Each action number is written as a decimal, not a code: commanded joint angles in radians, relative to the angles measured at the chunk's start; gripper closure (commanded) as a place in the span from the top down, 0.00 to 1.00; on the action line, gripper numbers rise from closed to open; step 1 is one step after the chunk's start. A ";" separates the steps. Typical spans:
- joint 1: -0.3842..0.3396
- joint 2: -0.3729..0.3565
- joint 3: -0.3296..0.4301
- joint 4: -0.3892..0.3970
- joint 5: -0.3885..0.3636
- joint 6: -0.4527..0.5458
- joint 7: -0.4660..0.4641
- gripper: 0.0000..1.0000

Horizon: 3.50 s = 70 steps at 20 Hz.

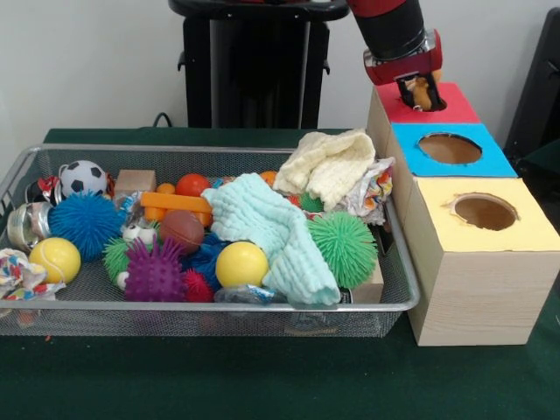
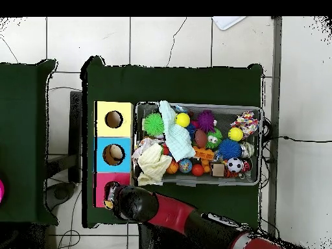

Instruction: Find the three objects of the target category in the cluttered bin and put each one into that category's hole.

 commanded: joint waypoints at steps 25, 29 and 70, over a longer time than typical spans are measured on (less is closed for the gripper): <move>-0.012 -0.324 -0.037 -0.013 0.150 0.364 0.270 1.00; -0.016 -0.331 -0.055 -0.036 0.165 0.396 0.255 1.00; -0.023 -0.169 -0.334 -0.548 -0.469 0.467 -0.054 1.00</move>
